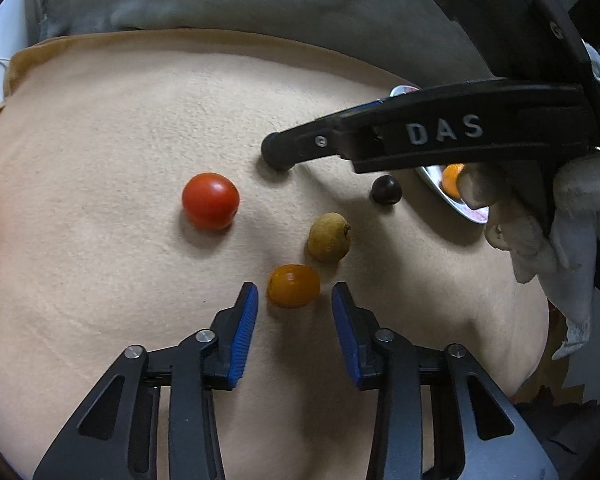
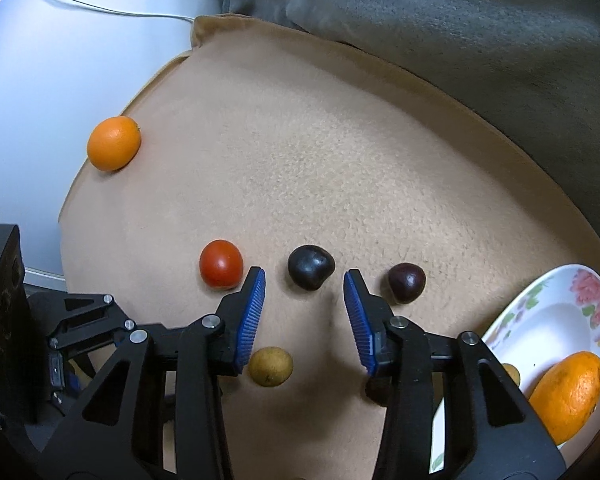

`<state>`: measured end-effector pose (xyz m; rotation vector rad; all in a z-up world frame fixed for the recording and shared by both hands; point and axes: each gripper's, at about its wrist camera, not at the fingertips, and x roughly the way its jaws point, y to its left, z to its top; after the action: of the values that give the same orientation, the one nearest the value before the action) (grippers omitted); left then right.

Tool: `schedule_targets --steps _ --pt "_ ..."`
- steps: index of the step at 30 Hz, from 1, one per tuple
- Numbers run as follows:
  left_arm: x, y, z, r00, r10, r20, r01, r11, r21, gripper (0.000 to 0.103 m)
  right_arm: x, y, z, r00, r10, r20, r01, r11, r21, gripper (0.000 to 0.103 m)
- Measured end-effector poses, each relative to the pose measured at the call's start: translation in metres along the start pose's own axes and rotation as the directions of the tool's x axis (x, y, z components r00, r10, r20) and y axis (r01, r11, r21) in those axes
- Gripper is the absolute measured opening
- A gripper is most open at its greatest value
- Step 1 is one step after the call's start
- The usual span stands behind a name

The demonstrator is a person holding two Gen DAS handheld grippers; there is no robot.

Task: Organize fruits
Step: 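Grasp the dark plum with the right gripper while the left gripper approaches the small orange fruit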

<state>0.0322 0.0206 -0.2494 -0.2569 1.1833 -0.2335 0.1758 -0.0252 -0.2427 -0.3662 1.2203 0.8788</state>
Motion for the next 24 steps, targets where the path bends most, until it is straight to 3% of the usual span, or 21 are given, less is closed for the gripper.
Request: schedule_targets --steps 9,17,24 --pt "0.014 -0.011 0.005 1.0 -0.002 -0.009 0.002 1.0 0.011 0.033 0.008 -0.004 0.007 1.0 -0.013 -0.016 0.013 1.0 -0.003 0.04" --pt "0.024 -0.017 0.012 1.0 0.015 -0.013 -0.014 1.0 0.027 0.026 0.017 -0.003 0.01 0.999 -0.027 -0.033 0.027 1.0 -0.008 0.038" --pt "0.024 -0.017 0.015 1.0 0.015 -0.006 -0.015 1.0 0.015 0.025 0.026 0.0 0.013 0.999 -0.024 -0.041 0.023 1.0 -0.011 0.031"
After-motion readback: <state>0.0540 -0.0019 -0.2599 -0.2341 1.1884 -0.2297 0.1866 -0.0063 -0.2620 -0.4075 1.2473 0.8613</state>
